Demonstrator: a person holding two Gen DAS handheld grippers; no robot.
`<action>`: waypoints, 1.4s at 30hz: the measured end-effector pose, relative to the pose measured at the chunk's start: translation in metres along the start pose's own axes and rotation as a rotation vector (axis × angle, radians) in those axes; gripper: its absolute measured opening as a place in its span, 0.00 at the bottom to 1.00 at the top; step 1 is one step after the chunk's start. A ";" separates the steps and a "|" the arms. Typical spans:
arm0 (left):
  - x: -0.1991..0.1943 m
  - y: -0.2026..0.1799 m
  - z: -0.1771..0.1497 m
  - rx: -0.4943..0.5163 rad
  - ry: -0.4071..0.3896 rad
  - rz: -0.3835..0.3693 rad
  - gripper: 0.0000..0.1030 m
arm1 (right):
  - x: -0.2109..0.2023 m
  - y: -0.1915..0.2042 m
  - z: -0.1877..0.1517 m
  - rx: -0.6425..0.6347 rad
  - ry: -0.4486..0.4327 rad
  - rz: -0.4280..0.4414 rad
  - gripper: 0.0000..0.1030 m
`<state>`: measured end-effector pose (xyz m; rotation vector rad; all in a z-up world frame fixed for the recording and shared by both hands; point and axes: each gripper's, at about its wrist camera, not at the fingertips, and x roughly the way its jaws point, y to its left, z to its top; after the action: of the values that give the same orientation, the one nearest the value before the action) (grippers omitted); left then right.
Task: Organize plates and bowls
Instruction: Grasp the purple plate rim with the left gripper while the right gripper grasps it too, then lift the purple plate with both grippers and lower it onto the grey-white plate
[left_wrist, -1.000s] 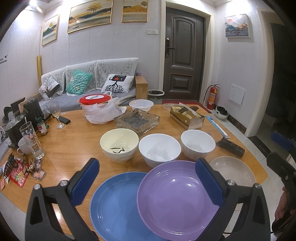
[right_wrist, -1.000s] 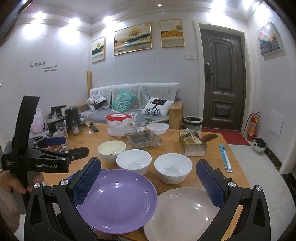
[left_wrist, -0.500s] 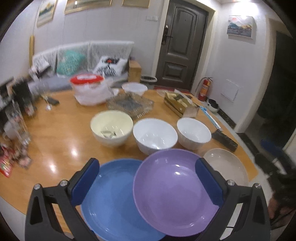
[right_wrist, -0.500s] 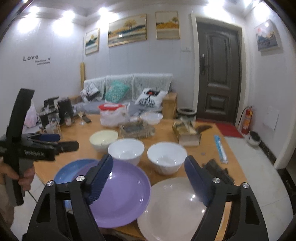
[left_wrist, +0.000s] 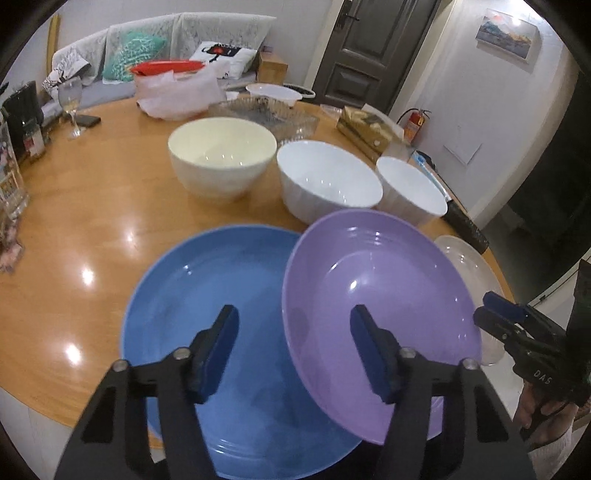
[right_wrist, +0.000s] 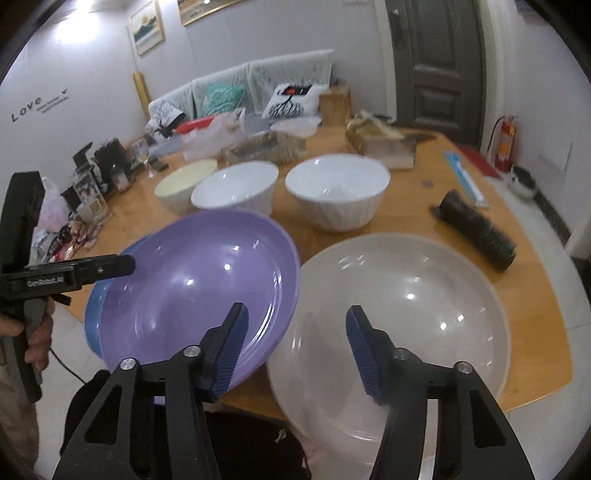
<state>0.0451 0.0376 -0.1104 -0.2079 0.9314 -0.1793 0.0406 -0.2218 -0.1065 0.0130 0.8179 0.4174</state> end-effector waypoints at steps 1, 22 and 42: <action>0.000 -0.001 0.000 -0.001 0.004 0.000 0.51 | 0.002 0.001 -0.001 -0.001 0.008 0.005 0.42; 0.010 -0.009 -0.003 0.017 0.042 0.004 0.13 | 0.012 0.007 -0.004 0.008 0.042 0.055 0.19; 0.044 -0.159 0.024 0.315 0.077 -0.064 0.15 | -0.053 -0.100 -0.029 0.191 -0.054 -0.164 0.19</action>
<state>0.0805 -0.1240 -0.0899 0.0611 0.9595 -0.3917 0.0235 -0.3371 -0.1061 0.1327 0.7970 0.1828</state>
